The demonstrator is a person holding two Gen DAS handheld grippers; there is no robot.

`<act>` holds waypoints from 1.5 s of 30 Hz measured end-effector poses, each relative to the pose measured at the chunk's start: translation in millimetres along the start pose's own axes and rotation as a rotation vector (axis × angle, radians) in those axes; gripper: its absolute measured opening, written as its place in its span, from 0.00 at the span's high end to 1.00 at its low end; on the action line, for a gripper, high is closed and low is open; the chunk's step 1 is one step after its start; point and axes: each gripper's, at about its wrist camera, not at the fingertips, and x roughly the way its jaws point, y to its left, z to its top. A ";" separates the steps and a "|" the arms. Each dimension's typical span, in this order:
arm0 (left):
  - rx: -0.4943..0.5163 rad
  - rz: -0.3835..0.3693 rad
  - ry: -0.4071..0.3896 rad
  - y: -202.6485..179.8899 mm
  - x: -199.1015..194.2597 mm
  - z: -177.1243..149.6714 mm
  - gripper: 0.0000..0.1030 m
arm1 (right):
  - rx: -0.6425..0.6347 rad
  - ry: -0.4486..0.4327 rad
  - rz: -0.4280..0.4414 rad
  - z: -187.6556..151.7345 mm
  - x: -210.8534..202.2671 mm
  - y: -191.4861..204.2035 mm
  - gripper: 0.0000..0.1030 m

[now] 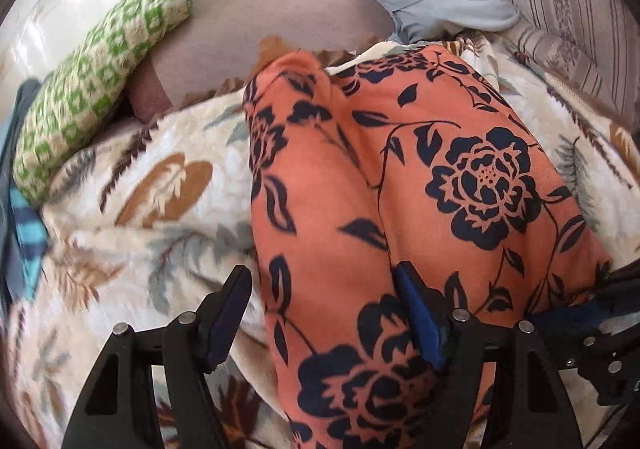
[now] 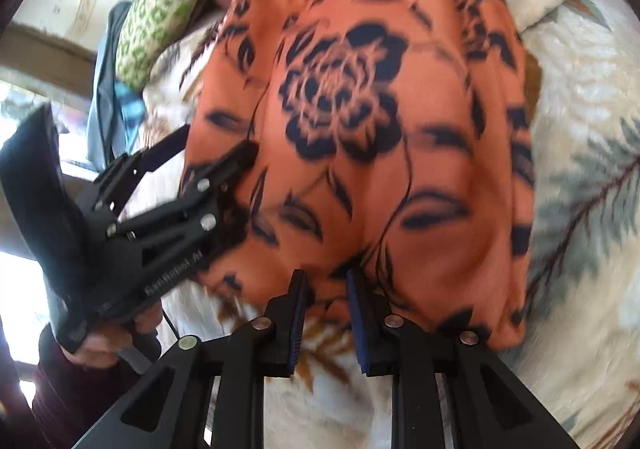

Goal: Fold small clothes

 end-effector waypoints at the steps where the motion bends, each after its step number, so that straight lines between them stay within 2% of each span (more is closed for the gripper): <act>1: -0.024 -0.017 0.004 3.3 0.8 -1.2 0.27 | -0.002 -0.011 -0.003 -3.3 0.3 0.8 0.76; 5: -0.089 -0.084 0.035 15.5 -0.9 12.7 0.29 | 0.035 -0.011 0.053 -4.5 -8.5 -8.5 0.77; 7: -0.099 -0.099 0.019 20.0 -7.6 23.1 0.29 | 0.066 -0.027 0.098 -6.5 -24.1 -24.2 0.77; 10: -0.082 -0.026 -0.018 25.1 -11.9 46.9 0.29 | 0.070 -0.160 0.161 -3.7 -57.2 -32.0 0.77; 15: -0.168 0.062 -0.027 46.5 8.0 91.9 0.29 | 0.113 -0.346 0.219 12.9 -79.8 -43.1 0.78; 19: -0.154 0.147 -0.033 47.8 31.3 113.7 0.29 | 0.170 -0.414 0.263 43.1 -70.3 -47.6 0.78; 21: -0.153 0.173 -0.035 50.8 42.6 119.2 0.29 | 0.236 -0.412 0.319 60.2 -57.4 -53.9 0.78; 23: -0.137 0.227 -0.036 50.8 51.5 122.8 0.29 | 0.283 -0.429 0.331 72.7 -47.8 -57.7 0.78; 25: -0.074 0.322 -0.006 45.5 66.3 121.3 0.29 | 0.366 -0.443 0.295 79.9 -42.2 -72.8 0.77; 26: -0.018 0.352 0.045 39.1 78.7 118.6 0.31 | 0.416 -0.423 0.273 80.6 -36.8 -81.2 0.77; 27: 0.020 0.364 0.082 34.3 88.4 115.4 0.32 | 0.457 -0.390 0.269 81.2 -26.0 -90.9 0.77; 28: 0.016 0.365 0.071 34.0 87.9 113.5 0.34 | 0.468 -0.369 0.293 81.3 -17.7 -97.1 0.77; 29: -0.014 0.352 0.054 37.3 81.1 113.3 0.34 | 0.461 -0.368 0.309 80.8 -16.6 -98.8 0.78; 31: -0.058 0.312 0.057 46.2 67.0 112.3 0.34 | 0.437 -0.364 0.285 78.6 -27.9 -93.0 0.77; 34: -0.079 0.270 0.022 54.2 34.4 104.5 0.34 | 0.419 -0.395 0.301 74.7 -43.5 -88.9 0.76; 37: -0.048 0.214 -0.025 43.2 2.8 88.6 0.34 | 0.386 -0.402 0.286 68.5 -51.4 -86.5 0.71; 40: 0.026 0.205 -0.046 20.2 -17.6 60.4 0.34 | 0.359 -0.358 0.271 62.3 -48.4 -78.0 0.70; 41: 0.070 0.224 -0.059 10.7 -19.2 49.9 0.34 | 0.350 -0.345 0.262 58.8 -46.7 -76.2 0.70; 44: 0.247 0.365 -0.097 -18.0 -8.8 27.3 0.34 | 0.306 -0.292 0.188 53.3 -36.2 -73.7 0.69; 45: 0.265 0.388 -0.104 -23.0 -7.5 26.8 0.34 | 0.302 -0.295 0.184 52.6 -34.2 -73.9 0.69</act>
